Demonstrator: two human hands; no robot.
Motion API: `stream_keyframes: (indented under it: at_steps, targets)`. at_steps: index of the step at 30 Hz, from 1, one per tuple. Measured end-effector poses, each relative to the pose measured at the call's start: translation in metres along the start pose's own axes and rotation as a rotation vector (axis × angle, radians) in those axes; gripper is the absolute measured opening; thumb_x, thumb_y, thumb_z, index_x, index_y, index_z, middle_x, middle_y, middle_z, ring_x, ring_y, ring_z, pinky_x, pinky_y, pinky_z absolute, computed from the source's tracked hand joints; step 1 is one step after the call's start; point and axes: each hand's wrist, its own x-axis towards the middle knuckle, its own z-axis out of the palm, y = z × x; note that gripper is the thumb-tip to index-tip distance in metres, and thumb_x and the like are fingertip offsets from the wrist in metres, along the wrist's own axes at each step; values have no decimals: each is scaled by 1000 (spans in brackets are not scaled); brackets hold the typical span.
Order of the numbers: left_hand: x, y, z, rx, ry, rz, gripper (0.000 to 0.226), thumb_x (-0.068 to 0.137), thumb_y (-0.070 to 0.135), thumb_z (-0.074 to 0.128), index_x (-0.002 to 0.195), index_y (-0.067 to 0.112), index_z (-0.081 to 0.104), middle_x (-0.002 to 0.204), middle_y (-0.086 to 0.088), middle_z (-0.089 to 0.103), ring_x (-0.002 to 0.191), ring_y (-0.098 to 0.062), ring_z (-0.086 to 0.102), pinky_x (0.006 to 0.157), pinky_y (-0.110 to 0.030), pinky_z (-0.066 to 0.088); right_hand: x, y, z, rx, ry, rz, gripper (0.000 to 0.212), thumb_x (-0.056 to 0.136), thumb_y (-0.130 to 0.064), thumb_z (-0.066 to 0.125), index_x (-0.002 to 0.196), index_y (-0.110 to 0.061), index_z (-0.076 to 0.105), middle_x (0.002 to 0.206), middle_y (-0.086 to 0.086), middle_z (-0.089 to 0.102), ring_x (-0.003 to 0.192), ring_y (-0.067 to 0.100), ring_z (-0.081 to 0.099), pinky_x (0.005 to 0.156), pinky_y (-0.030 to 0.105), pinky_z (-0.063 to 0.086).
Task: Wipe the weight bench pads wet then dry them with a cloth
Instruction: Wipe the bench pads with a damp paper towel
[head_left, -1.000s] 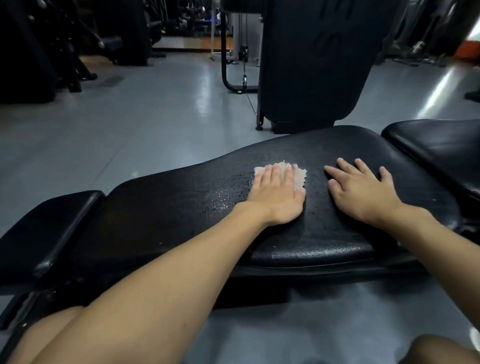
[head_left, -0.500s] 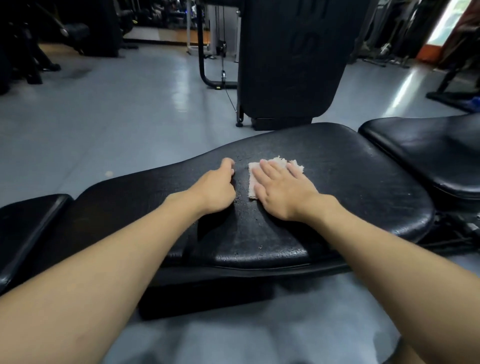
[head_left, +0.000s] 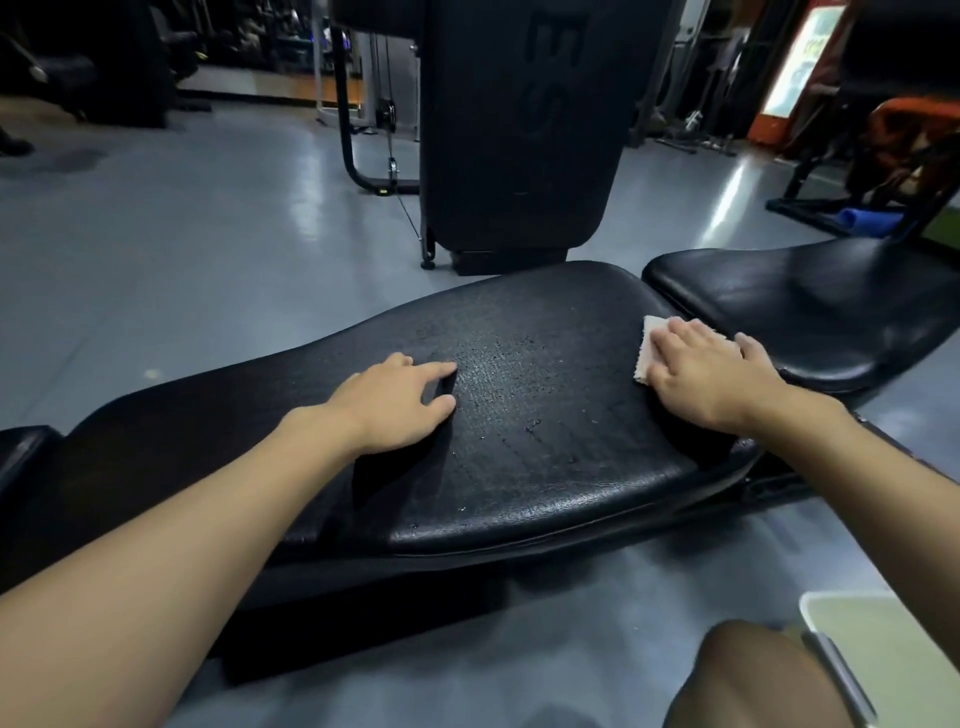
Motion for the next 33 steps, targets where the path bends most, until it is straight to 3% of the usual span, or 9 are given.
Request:
stream_keyframes:
  at_steps: [2, 5, 11, 15, 19, 22, 27, 30, 33]
  targets:
    - [-2, 0, -1, 3, -3, -5, 53, 98, 53, 41, 150, 46, 29, 157, -11, 29, 147, -23, 26, 115, -45, 28, 0, -4, 2, 25, 44, 19, 41, 98, -43, 22, 128, -21, 39, 148, 9, 35, 142, 25, 24, 115, 53, 18]
    - [-3, 2, 1, 4, -1, -21, 52, 98, 53, 40, 149, 47, 29, 157, -10, 29, 147, -22, 25, 115, -45, 25, 3, -6, 12, 14, 37, 43, 50, 97, -46, 19, 136, -17, 33, 151, 13, 31, 142, 30, 24, 114, 52, 22]
    - [3, -1, 1, 74, 4, -29, 52, 96, 58, 38, 147, 53, 28, 152, -7, 34, 141, -27, 30, 113, -46, 25, -5, -5, 12, -46, -42, -88, 58, 100, -47, 16, 154, -27, 10, 165, 3, 5, 151, 22, -2, 120, 51, 4]
    - [4, -13, 5, 68, 55, 53, 50, 97, 57, 36, 146, 55, 29, 149, -5, 37, 138, -26, 31, 112, -45, 24, -6, -20, 11, -32, -61, -1, 58, 100, -46, 16, 154, -31, 6, 166, 1, 2, 151, 21, -2, 118, 57, 2]
    - [2, -42, 5, -21, 108, 211, 45, 100, 41, 42, 143, 50, 39, 151, 2, 39, 138, -20, 33, 113, -43, 26, -15, -52, 16, -84, -19, 3, 56, 100, -44, 17, 154, -30, 10, 164, 1, 8, 150, 20, 3, 117, 56, 6]
    - [-5, -72, 5, -60, 125, 309, 41, 99, 33, 47, 137, 46, 49, 148, 12, 43, 136, -16, 39, 112, -47, 30, -27, -89, 17, -60, -53, 29, 57, 101, -44, 17, 156, -30, 8, 166, 0, 4, 151, 19, -1, 119, 55, 2]
    - [-38, -140, 3, -118, 140, 357, 40, 91, 24, 48, 123, 45, 61, 125, 19, 52, 114, -12, 49, 102, -47, 42, -54, -196, 33, -50, -49, -73, 58, 101, -44, 17, 155, -29, 7, 166, 1, 3, 151, 21, -1, 119, 56, 1]
    - [-62, -182, 0, -121, 138, 333, 48, 89, 6, 44, 120, 36, 66, 125, 18, 55, 116, -13, 52, 102, -42, 43, -65, -261, 42, -29, -64, -125, 56, 99, -43, 16, 153, -29, 10, 164, 1, 6, 151, 22, 0, 118, 58, 2]
    - [-86, -222, 0, -98, 165, 313, 54, 85, 2, 40, 116, 38, 66, 126, 18, 56, 117, -15, 53, 101, -43, 44, -74, -311, 49, -23, -63, -156, 55, 98, -42, 17, 152, -30, 12, 164, 1, 8, 150, 22, 2, 117, 58, 3]
